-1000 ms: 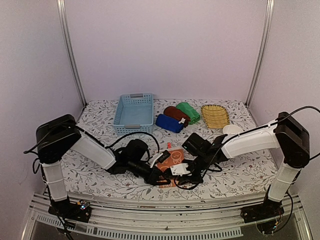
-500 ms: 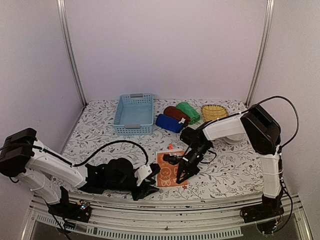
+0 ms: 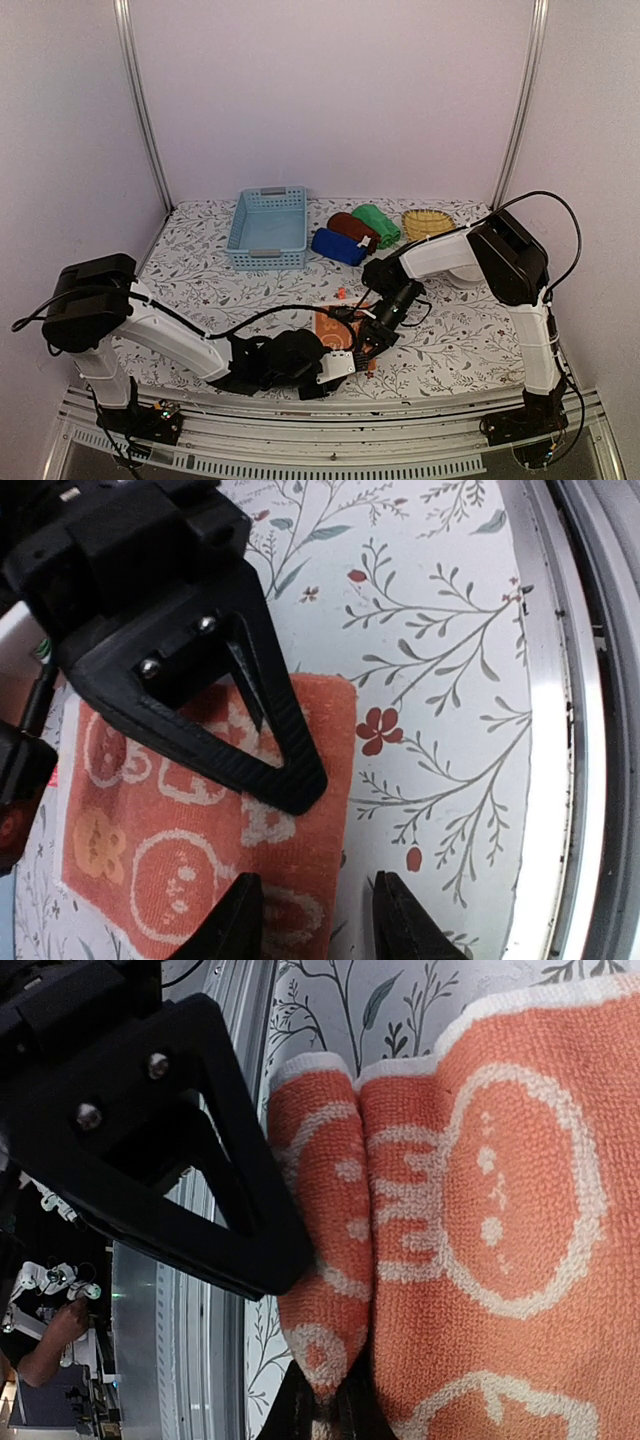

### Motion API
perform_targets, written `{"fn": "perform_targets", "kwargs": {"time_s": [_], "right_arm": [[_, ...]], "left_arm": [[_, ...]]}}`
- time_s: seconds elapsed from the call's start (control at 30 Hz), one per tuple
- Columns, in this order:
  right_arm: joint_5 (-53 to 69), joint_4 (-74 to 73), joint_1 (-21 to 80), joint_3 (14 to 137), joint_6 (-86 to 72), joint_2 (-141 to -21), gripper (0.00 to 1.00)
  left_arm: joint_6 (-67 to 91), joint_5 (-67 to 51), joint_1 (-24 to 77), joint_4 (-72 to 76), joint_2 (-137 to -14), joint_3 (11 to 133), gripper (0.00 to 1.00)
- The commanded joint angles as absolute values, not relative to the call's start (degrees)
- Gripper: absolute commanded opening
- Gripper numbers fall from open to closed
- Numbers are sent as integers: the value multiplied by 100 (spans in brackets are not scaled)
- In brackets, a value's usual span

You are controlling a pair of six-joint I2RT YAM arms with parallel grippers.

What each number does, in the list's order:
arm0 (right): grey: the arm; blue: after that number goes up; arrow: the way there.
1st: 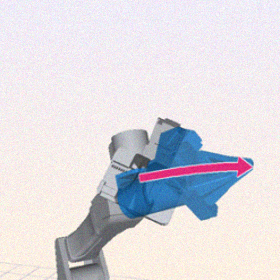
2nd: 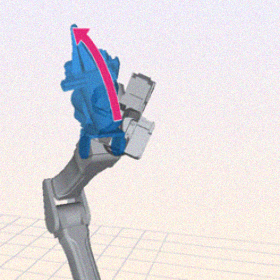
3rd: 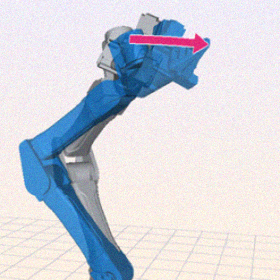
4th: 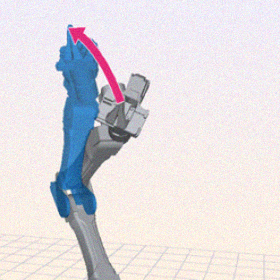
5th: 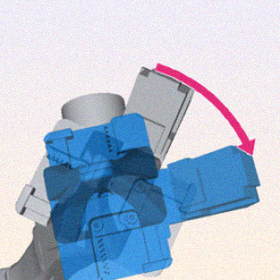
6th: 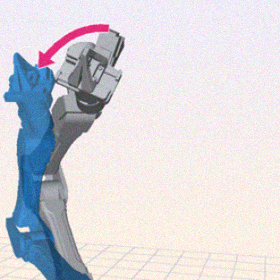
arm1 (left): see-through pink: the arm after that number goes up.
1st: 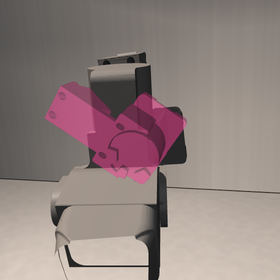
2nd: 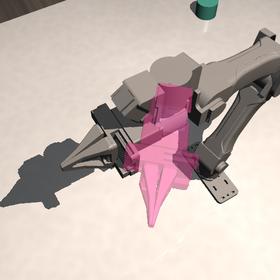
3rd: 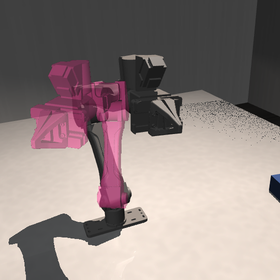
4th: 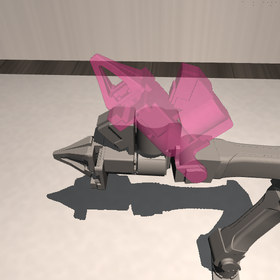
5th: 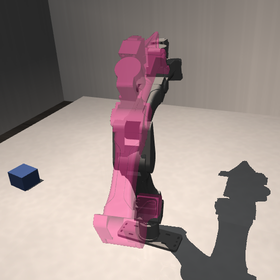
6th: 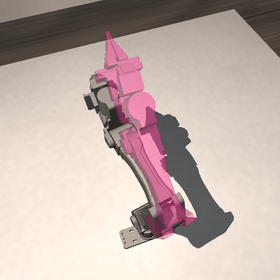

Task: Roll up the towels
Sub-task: Roll the towel at the center of the board.

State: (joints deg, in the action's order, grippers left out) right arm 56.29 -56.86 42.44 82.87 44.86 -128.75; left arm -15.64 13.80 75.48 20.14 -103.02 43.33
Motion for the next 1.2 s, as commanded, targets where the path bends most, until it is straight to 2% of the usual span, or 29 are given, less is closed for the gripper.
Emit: {"fn": "perform_targets", "kwargs": {"time_s": [0.0,0.1,0.17,0.27,0.33,0.47,0.57,0.67,0.9,1.17], "right_arm": [[5288,-5758,4261,8240,4482,-13118,5],[5306,-5759,4257,8229,4498,-13067,5],[5356,-5799,4260,8238,4521,-13011,7],[5434,-6042,4241,8307,4683,-12807,17],[5477,-6162,4174,8351,4796,-12572,32],[5633,-6227,3828,8550,4809,-12193,39],[4986,-5417,3738,8449,4158,-12091,39],[4204,-4818,3736,8444,3509,-12361,32],[3498,-4645,3762,8905,3125,-13093,25],[3039,-4474,3766,8991,2852,-13000,24]], "left_arm": [[-2064,1669,7581,1741,-10784,4664,40],[-2068,1937,7596,1650,-11020,4803,38],[-2085,2067,7612,1631,-11106,4833,33],[-2071,2090,7627,1500,-11094,4864,20],[-1991,1963,7630,1321,-11015,4869,13],[-1757,1717,7643,949,-10740,4865,7],[-1606,1631,7663,687,-10449,4856,7],[-1486,1517,7684,368,-10236,4959,7],[-1088,1051,7690,-293,-10295,5367,6],[-547,-5,7371,-449,-10684,5518,5]]}}
